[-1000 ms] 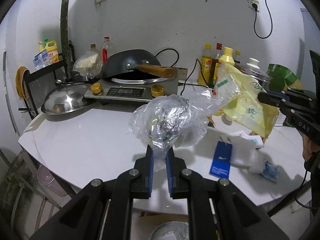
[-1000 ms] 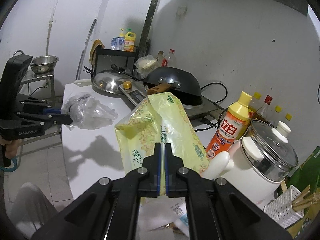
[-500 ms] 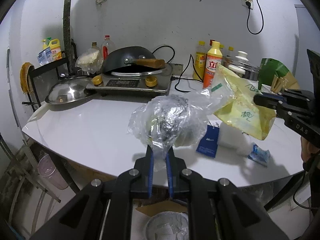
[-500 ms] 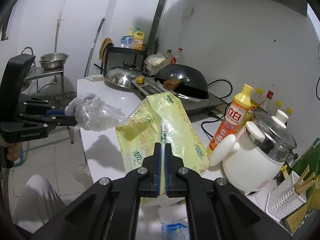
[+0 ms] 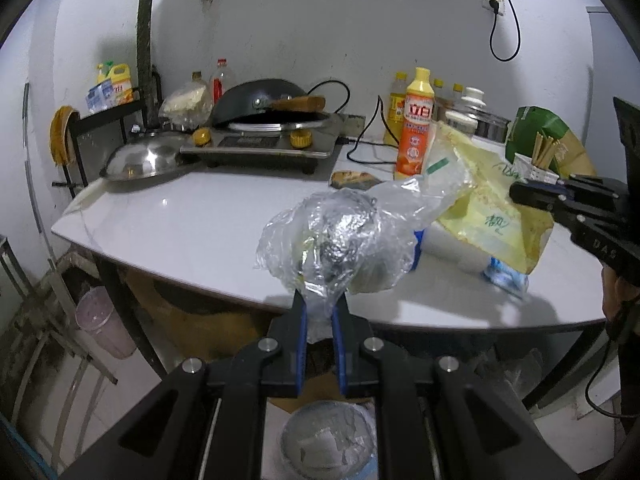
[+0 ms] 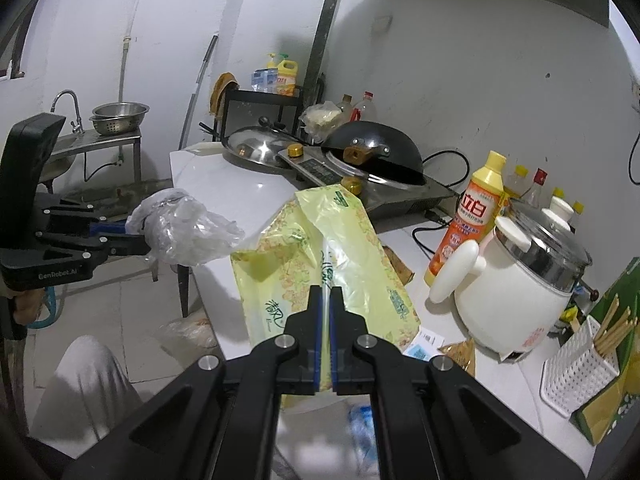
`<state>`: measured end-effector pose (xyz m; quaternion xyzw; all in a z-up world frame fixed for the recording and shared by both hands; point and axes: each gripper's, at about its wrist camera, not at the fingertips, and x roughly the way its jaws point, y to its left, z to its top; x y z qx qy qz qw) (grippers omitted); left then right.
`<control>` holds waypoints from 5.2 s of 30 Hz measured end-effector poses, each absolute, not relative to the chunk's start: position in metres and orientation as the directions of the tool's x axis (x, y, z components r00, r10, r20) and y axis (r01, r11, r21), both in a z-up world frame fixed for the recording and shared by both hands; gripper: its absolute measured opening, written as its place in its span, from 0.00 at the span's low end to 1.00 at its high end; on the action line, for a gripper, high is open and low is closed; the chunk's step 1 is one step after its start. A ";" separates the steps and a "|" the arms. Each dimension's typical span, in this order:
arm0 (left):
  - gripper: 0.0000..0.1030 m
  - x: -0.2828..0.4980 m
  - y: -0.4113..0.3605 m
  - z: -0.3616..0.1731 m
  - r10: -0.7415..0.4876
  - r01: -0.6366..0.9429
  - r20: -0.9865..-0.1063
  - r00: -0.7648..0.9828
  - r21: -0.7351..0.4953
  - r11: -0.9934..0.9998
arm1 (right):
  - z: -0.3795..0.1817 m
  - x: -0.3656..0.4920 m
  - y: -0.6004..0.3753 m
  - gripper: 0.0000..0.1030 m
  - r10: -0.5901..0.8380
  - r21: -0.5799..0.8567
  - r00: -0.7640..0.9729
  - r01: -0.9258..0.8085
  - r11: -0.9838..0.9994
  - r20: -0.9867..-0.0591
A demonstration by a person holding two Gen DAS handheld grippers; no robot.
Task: Collect trash
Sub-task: 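Carry the yellow-green package and crumpled bag down off the counter with both grippers, then lower both held items over the floor trash bin, then open the left gripper to drop the bag while the right gripper releases the package into the bin, then raise both open grippers from the bin back above the counter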
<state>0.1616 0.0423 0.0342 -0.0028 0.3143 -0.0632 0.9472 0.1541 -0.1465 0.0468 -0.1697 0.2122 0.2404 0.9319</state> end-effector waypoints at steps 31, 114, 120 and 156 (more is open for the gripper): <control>0.11 0.137 0.050 -0.160 -0.116 0.004 -0.860 0.497 -0.132 0.991 | -0.081 0.078 -0.105 0.03 0.495 -0.067 0.602 -0.675 0.735 -0.627; 0.35 0.145 0.138 -0.231 -0.145 -0.190 -0.894 0.424 -0.245 0.951 | -0.274 0.173 0.012 0.20 0.293 0.055 0.244 -0.676 0.735 -0.925; 0.35 0.139 0.126 -0.216 -0.137 -0.167 -0.887 0.440 -0.231 0.959 | -0.262 0.165 0.001 0.20 0.305 0.051 0.268 -0.670 0.741 -0.914; 0.35 0.098 0.045 -0.128 -0.128 -0.017 -0.835 0.536 -0.162 0.987 | -0.168 0.112 -0.083 0.20 0.433 0.109 0.406 -0.615 0.781 -0.805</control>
